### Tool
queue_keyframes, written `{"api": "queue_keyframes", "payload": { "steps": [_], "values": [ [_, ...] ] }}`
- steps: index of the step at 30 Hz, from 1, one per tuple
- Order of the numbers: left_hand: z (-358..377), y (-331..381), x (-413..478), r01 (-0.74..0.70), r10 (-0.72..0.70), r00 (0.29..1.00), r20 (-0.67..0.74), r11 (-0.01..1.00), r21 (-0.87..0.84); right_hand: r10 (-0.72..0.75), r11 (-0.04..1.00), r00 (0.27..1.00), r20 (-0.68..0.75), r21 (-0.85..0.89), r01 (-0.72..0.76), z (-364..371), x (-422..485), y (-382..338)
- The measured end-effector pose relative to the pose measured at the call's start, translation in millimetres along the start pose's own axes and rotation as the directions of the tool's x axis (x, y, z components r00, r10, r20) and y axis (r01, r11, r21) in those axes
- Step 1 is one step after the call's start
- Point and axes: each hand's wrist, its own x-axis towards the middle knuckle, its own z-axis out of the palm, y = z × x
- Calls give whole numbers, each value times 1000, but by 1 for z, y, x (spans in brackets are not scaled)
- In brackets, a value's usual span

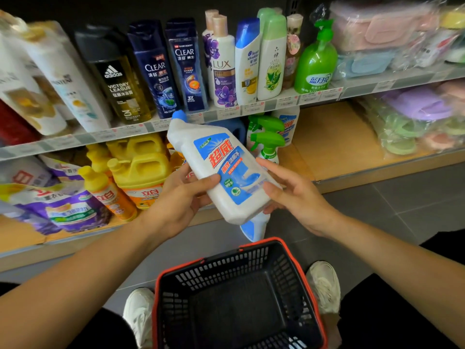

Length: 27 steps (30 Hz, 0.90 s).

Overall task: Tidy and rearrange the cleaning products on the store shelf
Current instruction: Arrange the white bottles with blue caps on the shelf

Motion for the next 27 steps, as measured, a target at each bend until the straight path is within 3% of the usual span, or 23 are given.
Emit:
{"api": "queue_keyframes", "payload": {
  "steps": [6,15,22,27],
  "values": [
    [14,13,-11,-30,22,998,-57,988,-148,-188,982,963,-193,-31,185,20,-4,-17],
    [30,18,-24,1,-39,988,-146,968,-250,-316,924,920,-232,-293,244,37,-10,-32],
    [32,20,-37,33,-75,987,-139,959,-282,-336,942,904,-263,-120,315,25,-15,-43],
    [29,24,-39,26,-60,990,-126,966,-257,-308,951,934,-183,-20,309,13,-15,-41]
  ]
}}
